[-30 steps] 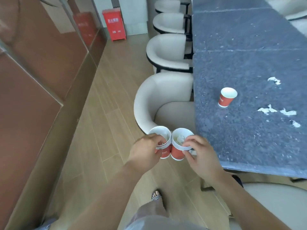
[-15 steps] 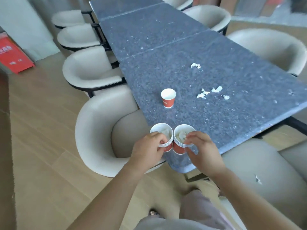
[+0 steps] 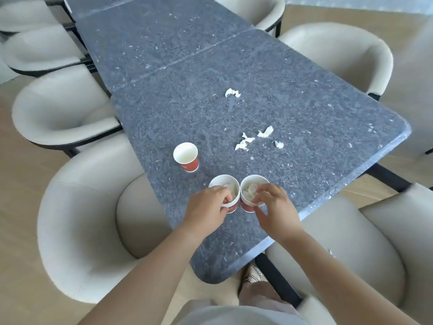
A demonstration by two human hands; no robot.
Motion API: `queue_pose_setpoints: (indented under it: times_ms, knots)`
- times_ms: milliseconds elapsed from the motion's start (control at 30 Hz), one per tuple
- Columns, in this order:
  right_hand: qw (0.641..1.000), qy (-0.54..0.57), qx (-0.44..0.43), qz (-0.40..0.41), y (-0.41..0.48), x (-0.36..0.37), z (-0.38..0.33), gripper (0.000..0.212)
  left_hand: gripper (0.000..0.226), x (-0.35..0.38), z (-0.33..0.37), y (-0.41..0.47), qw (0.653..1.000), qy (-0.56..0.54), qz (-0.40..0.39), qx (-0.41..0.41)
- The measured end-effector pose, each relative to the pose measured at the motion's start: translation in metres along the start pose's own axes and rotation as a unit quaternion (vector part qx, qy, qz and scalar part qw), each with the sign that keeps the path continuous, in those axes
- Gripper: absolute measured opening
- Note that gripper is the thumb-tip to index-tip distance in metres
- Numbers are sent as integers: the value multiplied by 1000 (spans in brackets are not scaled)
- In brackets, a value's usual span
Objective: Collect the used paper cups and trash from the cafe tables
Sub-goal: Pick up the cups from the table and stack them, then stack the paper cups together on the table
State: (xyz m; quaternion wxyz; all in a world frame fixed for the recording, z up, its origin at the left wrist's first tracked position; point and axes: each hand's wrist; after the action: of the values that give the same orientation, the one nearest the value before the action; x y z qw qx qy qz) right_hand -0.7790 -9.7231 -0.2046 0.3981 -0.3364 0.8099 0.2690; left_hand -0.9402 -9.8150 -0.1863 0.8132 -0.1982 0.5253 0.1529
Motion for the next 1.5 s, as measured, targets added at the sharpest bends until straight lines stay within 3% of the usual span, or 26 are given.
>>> queue_pose_setpoints:
  times_ms: [333,567,700,933,1267,1500]
  knots:
    - [1000,-15,-9,-15,34,16,25,14,9,9,0,45,997,68,-26,14]
    - [998,-39,43,8,33,33,3,20,24,3,-23,51,989,93,-95,66]
    - [996,-55,74,20,34,33,-14,27,23,-4,-36,45,993,37,-69,91]
    - [997,-40,45,40,51,44,-65,28,20,-33,-83,29,996,-44,-9,75]
    - [999,-38,13,33,61,81,-118,23,15,-66,-169,9,998,-63,30,-1]
    - [998,-34,35,30,45,78,-119,22,15,-88,-191,25,997,-58,58,15]
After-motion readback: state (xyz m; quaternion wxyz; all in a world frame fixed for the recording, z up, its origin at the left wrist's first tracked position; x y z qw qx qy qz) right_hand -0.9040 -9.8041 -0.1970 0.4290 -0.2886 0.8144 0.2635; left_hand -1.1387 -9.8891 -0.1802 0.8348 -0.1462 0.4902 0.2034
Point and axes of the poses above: each hand's wrist, its own y-axis towards the middle knuckle, its own x-axis out of the palm, z = x × y, and after that the axes turned 10 degrees about -x, right-handed
